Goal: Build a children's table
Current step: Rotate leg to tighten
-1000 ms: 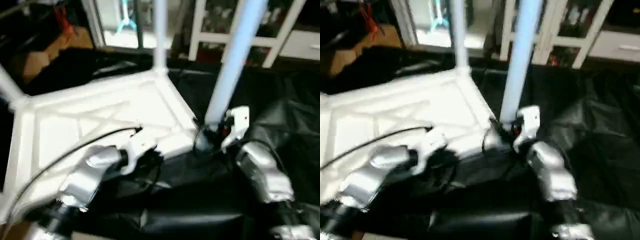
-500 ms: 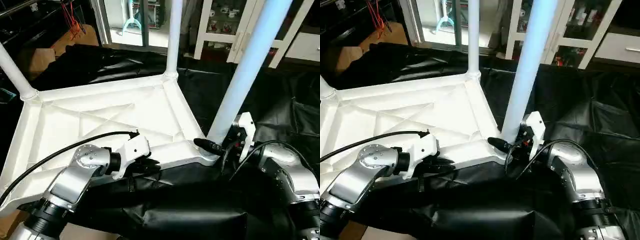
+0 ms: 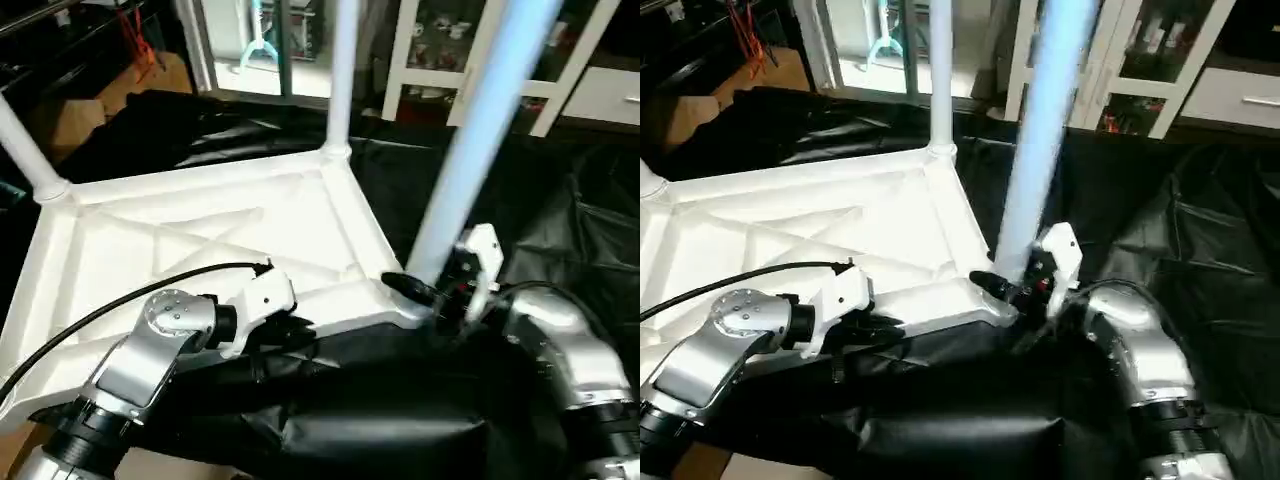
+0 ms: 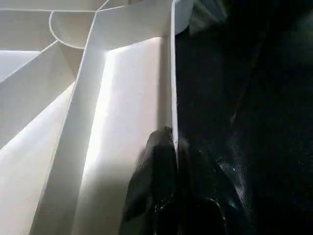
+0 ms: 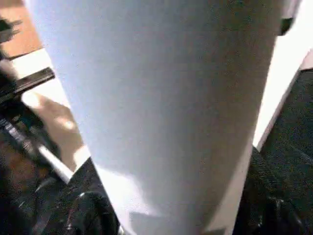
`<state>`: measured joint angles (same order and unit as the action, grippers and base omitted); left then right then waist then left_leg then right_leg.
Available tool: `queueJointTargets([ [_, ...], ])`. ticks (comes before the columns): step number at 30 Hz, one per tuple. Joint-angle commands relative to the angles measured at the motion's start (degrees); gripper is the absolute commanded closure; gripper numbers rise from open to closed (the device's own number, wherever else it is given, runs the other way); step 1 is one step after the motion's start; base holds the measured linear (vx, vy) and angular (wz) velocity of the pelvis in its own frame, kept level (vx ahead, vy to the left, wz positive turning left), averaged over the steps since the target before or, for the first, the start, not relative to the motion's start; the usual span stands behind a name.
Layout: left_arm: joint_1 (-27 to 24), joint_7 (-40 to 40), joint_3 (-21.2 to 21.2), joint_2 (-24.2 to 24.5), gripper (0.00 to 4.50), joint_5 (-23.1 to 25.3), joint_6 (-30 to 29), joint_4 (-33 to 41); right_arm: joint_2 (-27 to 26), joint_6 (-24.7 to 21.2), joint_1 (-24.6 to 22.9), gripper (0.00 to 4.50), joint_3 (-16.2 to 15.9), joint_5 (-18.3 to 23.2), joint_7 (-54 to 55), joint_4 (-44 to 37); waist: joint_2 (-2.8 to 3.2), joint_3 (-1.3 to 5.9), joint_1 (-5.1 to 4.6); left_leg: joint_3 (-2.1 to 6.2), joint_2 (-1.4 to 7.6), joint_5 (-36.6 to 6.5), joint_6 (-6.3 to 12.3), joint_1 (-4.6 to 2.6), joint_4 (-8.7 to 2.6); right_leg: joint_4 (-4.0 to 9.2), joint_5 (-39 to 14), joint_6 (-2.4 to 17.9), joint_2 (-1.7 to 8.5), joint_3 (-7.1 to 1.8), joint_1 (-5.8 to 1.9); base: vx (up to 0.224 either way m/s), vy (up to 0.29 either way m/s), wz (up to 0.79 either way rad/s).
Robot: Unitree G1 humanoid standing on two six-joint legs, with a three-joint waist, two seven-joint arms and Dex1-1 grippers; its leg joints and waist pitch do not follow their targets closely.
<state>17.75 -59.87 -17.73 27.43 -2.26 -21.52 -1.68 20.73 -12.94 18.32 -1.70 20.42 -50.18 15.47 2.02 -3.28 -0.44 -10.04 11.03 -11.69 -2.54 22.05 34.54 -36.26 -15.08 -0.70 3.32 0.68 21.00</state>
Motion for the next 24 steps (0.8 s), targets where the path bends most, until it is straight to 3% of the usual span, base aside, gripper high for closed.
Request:
queueJointTargets([
  [1,-0.2,3.9,-2.6,-2.2,4.50,2.7,-3.6,-2.6,-3.3,-1.4,2.5,2.34,3.9,-3.8,16.5,7.0,-0.47,2.73,0.10,0.42,2.11,0.6,6.40,-1.10,-3.63,3.35,12.6,17.6,3.51,-1.53,-1.76,0.000,0.000,0.00],
  [2,0.4,6.1,-2.6,-3.7,4.50,3.4,-5.1,-3.5,-5.1,-1.2,3.5,2.35,5.2,-5.2,22.6,9.1,0.42,2.66,-0.04,0.48,2.10,-0.1,5.51,-1.31,-3.75,3.42,11.0,17.9,3.56,-1.46,-1.53,0.000,0.000,0.00],
  [3,1.3,8.8,-2.5,-6.0,4.50,3.9,-7.3,-4.5,-7.2,-1.8,4.6,2.36,6.9,-5.7,29.5,11.6,0.01,2.70,-0.53,0.40,2.04,-1.4,3.57,-1.51,-3.91,3.75,8.4,18.1,3.47,-1.46,-1.53,0.000,0.000,0.00],
  [4,1.9,10.4,-2.5,-7.3,4.50,4.2,-8.6,-5.1,-8.5,-2.4,5.2,2.37,7.9,-5.8,33.4,13.1,-0.03,2.62,-0.58,0.38,2.00,-2.8,1.99,-1.60,-4.07,3.95,6.3,18.2,3.52,-1.61,-1.53,0.000,0.000,0.00],
  [5,3.0,14.3,-1.8,-10.1,4.50,4.8,-10.1,-6.7,-10.4,-2.6,5.8,2.38,9.3,-5.1,37.5,15.0,0.18,2.72,-0.40,0.44,1.92,-4.1,1.11,-1.57,-4.05,4.15,5.1,17.6,3.54,-1.65,-1.77,0.000,0.000,0.00],
  [7,4.9,20.2,-0.5,-14.7,4.50,5.4,-12.0,-9.4,-13.7,-2.1,6.8,2.38,11.4,-3.8,43.8,17.9,-0.01,2.36,-0.70,0.26,1.92,-6.2,0.02,-1.51,-4.30,4.51,3.3,16.9,3.47,-1.78,-1.57,0.000,0.000,0.00],
  [8,6.1,23.4,0.0,-17.7,4.50,5.5,-12.9,-11.2,-15.9,-1.3,7.3,2.39,12.1,-3.4,47.0,19.6,-0.05,2.32,-0.53,0.26,1.89,-8.9,-0.76,-1.96,-4.39,4.96,0.3,16.2,3.38,-1.76,-1.26,0.000,0.000,0.00],
  [9,7.3,26.3,0.4,-20.3,4.50,5.6,-13.6,-12.6,-17.7,-0.3,7.7,2.39,11.9,-3.7,49.1,20.8,0.49,2.16,-0.49,0.22,1.90,-10.7,-1.52,-2.12,-4.50,5.07,-1.8,15.9,3.50,-1.81,-0.99,0.000,0.000,0.00],
  [10,8.3,28.2,0.7,-22.6,4.50,5.4,-13.6,-13.9,-19.1,0.8,7.9,2.39,11.0,-4.7,50.2,21.6,0.12,1.86,-0.28,0.34,1.90,-14.8,-2.75,-2.50,-4.82,5.78,-7.6,14.8,3.54,-1.79,-0.78,0.000,0.000,0.00],
  [11,9.4,29.8,0.6,-24.7,4.50,5.4,-13.7,-15.0,-20.8,1.9,8.4,2.39,9.7,-6.1,50.4,22.5,0.22,1.83,-0.22,0.50,1.80,-18.4,-3.82,-2.81,-5.01,6.09,-12.1,13.2,3.58,-1.83,-0.60,0.000,0.000,0.00],
  [12,10.0,29.7,-0.4,-25.9,4.50,5.6,-12.4,-15.6,-22.6,3.6,9.3,2.39,8.3,-6.5,47.7,22.9,0.08,1.99,-0.18,0.80,1.85,-19.5,-4.22,-2.75,-5.22,6.29,-13.1,11.8,3.62,-1.86,-0.68,0.000,0.000,0.00],
  [15,9.2,27.0,-1.5,-24.5,4.50,5.9,-10.0,-14.5,-22.8,5.1,10.3,2.39,7.7,-5.6,43.1,22.2,0.06,2.42,-0.14,1.02,1.80,-15.8,-3.19,-1.97,-5.38,5.86,-6.1,10.8,3.42,-1.79,-1.21,0.000,0.000,0.00],
  [16,7.9,23.7,-2.8,-22.1,4.50,5.8,-7.4,-13.0,-22.0,4.9,10.4,2.39,7.4,-4.0,38.2,20.5,-0.09,2.77,-0.21,1.09,1.75,-12.6,-1.84,-1.46,-5.23,5.40,-0.8,11.2,3.40,-1.65,-1.72,0.000,0.000,0.00],
  [18,5.3,17.9,-3.8,-17.6,4.50,5.0,-4.8,-10.1,-19.5,5.1,10.0,2.39,7.0,-2.7,32.7,18.0,-0.07,3.11,-0.34,1.13,1.76,-9.2,0.00,-1.01,-4.89,4.95,4.8,11.9,3.52,-1.50,-2.11,0.000,0.000,0.00],
  [19,3.5,13.6,-4.2,-14.5,4.50,4.1,-2.3,-8.0,-17.4,5.4,9.8,1.83,6.8,-2.4,29.6,16.7,-0.13,3.00,-0.56,1.02,1.84,-8.6,0.45,-0.89,-4.93,4.93,6.1,12.3,3.49,-1.51,-2.19,0.000,0.000,0.00],
  [21,0.8,7.7,-4.3,-10.0,4.50,2.6,0.3,-5.0,-14.0,5.3,9.2,1.69,6.4,-2.2,24.8,15.3,-0.12,3.05,-1.14,1.13,1.74,-8.2,1.71,-0.62,-4.91,4.73,7.3,13.5,3.54,-1.36,-2.54,0.000,0.000,0.00],
  [24,-1.8,2.8,-3.1,-4.9,4.50,1.1,-0.3,-2.4,-9.1,3.7,8.1,1.47,5.7,-0.7,15.5,12.8,0.07,3.03,-1.23,1.02,1.91,-8.0,2.99,-0.95,-4.86,4.75,8.3,14.3,3.35,-1.34,-2.34,0.000,0.000,0.00],
])
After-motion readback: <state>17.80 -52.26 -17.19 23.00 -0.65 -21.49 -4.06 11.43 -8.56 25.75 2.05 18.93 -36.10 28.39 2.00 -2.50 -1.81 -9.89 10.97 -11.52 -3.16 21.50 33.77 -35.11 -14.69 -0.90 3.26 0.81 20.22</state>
